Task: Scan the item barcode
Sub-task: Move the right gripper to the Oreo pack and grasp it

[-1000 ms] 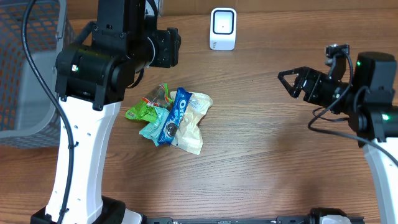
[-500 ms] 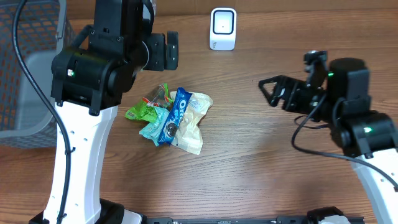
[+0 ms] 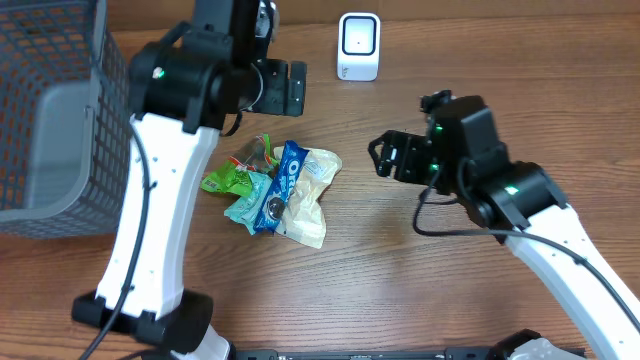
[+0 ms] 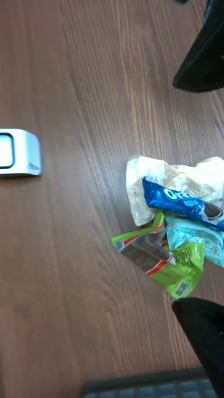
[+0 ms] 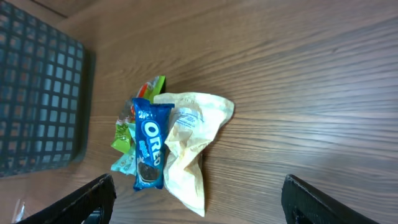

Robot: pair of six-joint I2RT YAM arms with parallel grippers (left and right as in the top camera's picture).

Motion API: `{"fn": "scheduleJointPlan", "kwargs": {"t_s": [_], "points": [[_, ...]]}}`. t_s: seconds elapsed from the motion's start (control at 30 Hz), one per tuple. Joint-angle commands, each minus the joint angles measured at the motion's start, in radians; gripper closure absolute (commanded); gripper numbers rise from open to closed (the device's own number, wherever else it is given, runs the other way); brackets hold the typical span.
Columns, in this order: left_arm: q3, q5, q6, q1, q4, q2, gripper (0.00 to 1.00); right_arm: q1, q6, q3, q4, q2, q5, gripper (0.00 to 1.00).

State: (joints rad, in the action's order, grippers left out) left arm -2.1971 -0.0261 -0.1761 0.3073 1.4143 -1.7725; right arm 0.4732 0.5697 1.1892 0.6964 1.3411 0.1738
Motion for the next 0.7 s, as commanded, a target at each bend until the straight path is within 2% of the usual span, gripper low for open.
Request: {"fn": "scheduleJointPlan", "kwargs": {"t_s": [0.0, 0.13, 0.33, 0.5, 0.67], "points": [[0.009, 0.018, 0.012, 0.000, -0.004, -0.045, 0.07, 0.031, 0.044, 0.008, -0.042, 0.058, -0.015, 0.14], [0.005, 0.016, 0.010, -0.026, -0.037, -0.044, 0.07, 0.069, 0.107, 0.008, -0.116, 0.136, -0.014, 0.15], [-0.013, 0.016, -0.050, -0.156, -0.064, -0.022, 0.06, 0.156, 0.205, 0.008, -0.249, 0.243, -0.001, 0.23], [-0.010, 0.016, -0.049, -0.253, -0.060, -0.024, 0.05, 0.245, 0.254, 0.008, -0.363, 0.324, -0.058, 0.24], [-0.010, 0.016, -0.049, -0.298, -0.060, -0.024, 0.06, 0.317, 0.303, 0.008, -0.400, 0.409, -0.080, 0.25]]}}
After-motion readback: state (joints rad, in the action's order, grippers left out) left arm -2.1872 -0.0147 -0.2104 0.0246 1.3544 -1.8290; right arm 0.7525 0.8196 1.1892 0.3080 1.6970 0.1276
